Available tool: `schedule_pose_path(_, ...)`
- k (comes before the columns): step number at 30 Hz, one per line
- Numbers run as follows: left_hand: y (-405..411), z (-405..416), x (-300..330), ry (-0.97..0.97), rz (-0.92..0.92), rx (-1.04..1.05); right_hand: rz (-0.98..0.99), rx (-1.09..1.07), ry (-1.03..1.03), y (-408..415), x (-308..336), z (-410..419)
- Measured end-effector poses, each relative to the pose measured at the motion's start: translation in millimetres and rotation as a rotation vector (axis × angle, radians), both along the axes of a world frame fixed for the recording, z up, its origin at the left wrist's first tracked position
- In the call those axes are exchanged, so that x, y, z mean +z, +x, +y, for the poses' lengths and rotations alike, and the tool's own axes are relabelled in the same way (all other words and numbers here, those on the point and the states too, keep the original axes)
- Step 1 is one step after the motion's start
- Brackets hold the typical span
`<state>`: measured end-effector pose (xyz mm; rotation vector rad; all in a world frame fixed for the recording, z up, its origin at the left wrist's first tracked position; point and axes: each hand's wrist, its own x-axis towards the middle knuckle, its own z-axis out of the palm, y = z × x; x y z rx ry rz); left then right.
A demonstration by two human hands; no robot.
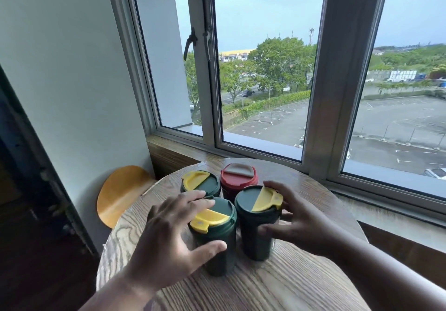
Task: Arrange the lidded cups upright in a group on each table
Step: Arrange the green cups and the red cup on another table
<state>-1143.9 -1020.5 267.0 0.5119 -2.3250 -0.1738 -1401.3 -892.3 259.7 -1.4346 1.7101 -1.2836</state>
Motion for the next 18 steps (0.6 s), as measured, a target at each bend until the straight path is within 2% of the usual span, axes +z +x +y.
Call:
schedule_pose_path(4,1.0,-21.4,15.3,0.302,0.237,-0.071,0.073,-0.05,-0.008,3.0,11.8,2.0)
schedule_pose_path(6,0.2,-43.2,20.8,0.443,0.269,-0.069,0.139,-0.095,-0.012,8.2,21.6,1.2)
schedule_pose_path(8,-0.7,-69.9,23.0,0.543,0.161,-0.099,0.269,-0.148,0.023,13.5,32.2,0.9)
schedule_pose_path(11,-3.5,-104.6,21.9,0.586,-0.101,-0.182,0.486,-0.206,0.144,24.5,45.8,1.3)
schedule_pose_path(13,-8.6,-119.1,19.6,0.613,-0.2,-0.257,0.577,-0.249,0.22,32.5,51.0,1.6)
schedule_pose_path(16,-16.5,-128.0,13.5,0.741,-0.213,-0.376,0.598,-0.321,0.258,40.7,51.2,2.0)
schedule_pose_path(18,-19.9,-130.5,8.7,0.747,-0.17,-0.398,0.587,-0.356,0.28,46.1,50.9,1.6)
